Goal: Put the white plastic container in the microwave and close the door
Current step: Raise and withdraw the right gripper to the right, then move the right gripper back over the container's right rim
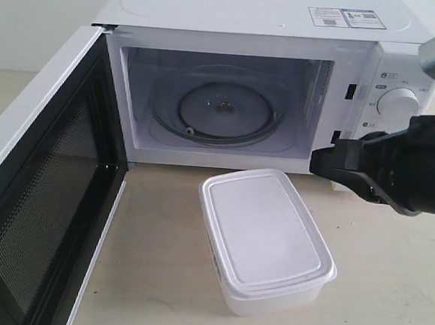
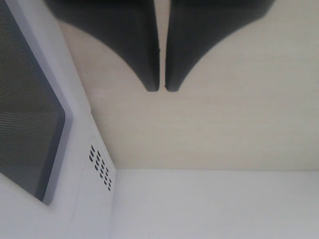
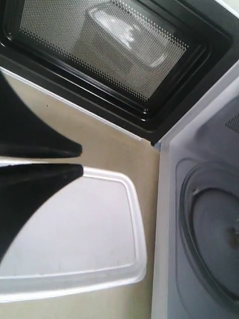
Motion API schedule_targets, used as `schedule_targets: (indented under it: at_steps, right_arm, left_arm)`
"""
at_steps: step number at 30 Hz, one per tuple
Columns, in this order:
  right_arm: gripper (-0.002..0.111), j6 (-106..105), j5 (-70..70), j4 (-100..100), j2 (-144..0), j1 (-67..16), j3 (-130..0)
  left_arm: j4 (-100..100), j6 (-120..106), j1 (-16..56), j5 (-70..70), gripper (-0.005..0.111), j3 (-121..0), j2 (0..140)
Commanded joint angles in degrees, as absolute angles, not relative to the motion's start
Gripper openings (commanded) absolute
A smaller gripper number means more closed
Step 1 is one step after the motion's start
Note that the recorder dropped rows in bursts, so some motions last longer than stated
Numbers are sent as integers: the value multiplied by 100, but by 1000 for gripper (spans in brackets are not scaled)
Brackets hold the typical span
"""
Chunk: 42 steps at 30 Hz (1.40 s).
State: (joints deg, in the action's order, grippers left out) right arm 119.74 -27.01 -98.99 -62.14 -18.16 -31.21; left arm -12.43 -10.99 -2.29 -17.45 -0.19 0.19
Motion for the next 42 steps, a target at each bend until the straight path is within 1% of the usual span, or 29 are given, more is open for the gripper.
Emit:
schedule_targets:
  at_steps: [1, 5, 9, 11, 15, 18, 22, 31, 37, 38, 39, 41, 42]
  right_arm:
    - [0, 12020, -2824, -9995, -6189, -1768, -3085]
    - [0, 12009, -1980, -9995, -6178, -1778, -2948]
    - [0, 12009, -289, -9995, -5920, -1778, -2873]
    - [0, 12009, 336, -9995, -5644, -1778, -2873]
    - [0, 11890, 980, -9995, -5005, -1778, -2873]
    - [0, 11840, 1006, -9995, -4600, -1778, -2873]
    - [0, 11960, 610, -9995, -4337, -1778, -2873]
    - [0, 11556, 103, -9995, -4298, -1778, -2873]
    - [0, 11999, 103, -9995, -4298, -1778, -2873]
    - [0, 11866, 201, -9828, -4298, -1778, -2873]
    - [0, 11342, 304, -9099, -4298, -1778, -2873]
    - [0, 9657, 359, -7594, -4298, -1778, -2873]
    - [0, 8418, 410, -6610, -4298, -1778, -2873]
  left_arm:
    - [-1269, -1067, -205, -1676, 4, 0, 0]
    - [-1269, -1067, -205, -1676, 4, 0, 0]
    - [-1269, -1067, -205, -1676, 4, 0, 0]
    - [-1269, -1067, -205, -1676, 4, 0, 0]
    - [-1269, -1067, -205, -1676, 4, 0, 0]
    - [-1269, -1067, -205, -1676, 4, 0, 0]
    - [-1269, -1067, -205, -1676, 4, 0, 0]
    - [-1269, -1067, -205, -1676, 4, 0, 0]
    - [-1269, -1067, -205, -1676, 4, 0, 0]
    - [-1269, -1067, -205, -1676, 4, 0, 0]
    - [-1269, -1067, -205, -1676, 4, 0, 0]
    - [-1269, -1067, -205, -1676, 4, 0, 0]
    - [-1269, -1067, -205, -1676, 4, 0, 0]
